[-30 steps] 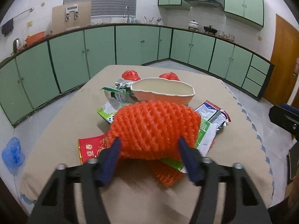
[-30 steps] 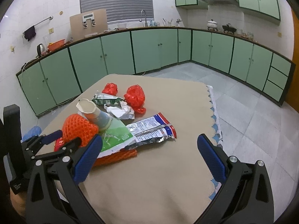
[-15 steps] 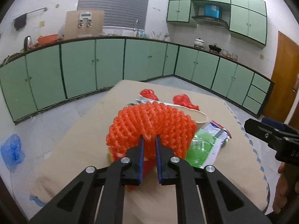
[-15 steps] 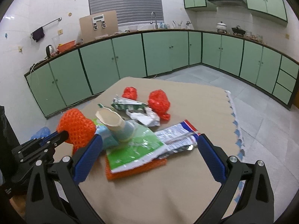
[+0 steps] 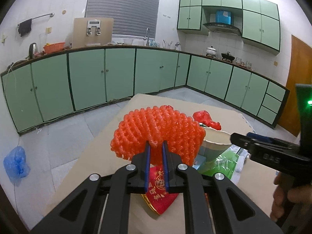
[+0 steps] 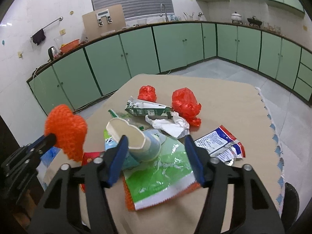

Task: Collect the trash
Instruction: 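Grasp the white paper cup with the right gripper, then carry the cup and net to the black bin and release both, then return both tools to the table and grasp the red paper packet with the left gripper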

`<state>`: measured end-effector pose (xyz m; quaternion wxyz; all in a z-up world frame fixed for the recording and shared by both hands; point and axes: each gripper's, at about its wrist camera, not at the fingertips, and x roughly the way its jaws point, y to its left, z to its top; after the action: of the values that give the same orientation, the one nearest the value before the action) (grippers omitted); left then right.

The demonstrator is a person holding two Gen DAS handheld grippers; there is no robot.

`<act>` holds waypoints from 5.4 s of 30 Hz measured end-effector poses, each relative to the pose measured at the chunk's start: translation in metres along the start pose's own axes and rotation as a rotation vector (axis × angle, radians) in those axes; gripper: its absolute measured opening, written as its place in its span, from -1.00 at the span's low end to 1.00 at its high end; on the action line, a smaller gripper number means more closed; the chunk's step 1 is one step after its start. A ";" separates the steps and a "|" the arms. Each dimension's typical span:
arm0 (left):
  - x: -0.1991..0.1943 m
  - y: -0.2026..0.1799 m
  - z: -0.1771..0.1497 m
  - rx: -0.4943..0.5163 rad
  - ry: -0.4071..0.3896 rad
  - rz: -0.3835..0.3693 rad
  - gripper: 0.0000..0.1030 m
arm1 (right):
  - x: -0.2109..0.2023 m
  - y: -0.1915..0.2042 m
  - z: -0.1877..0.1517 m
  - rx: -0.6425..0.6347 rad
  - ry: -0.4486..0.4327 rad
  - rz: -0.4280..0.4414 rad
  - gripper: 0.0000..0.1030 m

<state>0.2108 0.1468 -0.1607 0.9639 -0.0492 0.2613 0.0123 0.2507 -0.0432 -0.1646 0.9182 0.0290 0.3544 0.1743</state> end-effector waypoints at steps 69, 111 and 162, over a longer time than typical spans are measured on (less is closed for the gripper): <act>-0.019 -0.400 -0.111 0.469 0.227 -0.610 -0.74 | -0.216 -0.349 -0.216 0.525 0.103 -0.514 -0.87; -0.065 -0.065 -0.046 0.123 0.027 0.045 0.37 | -0.149 -0.108 -0.076 0.070 -0.033 -0.090 0.26; 0.020 0.003 -0.096 0.040 0.203 0.013 -0.23 | -0.028 -0.015 -0.079 -0.034 0.077 -0.026 0.26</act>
<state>0.1792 0.1398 -0.2535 0.9332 -0.0292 0.3579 0.0085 0.1839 -0.0729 -0.2077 0.9065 0.0020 0.3868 0.1694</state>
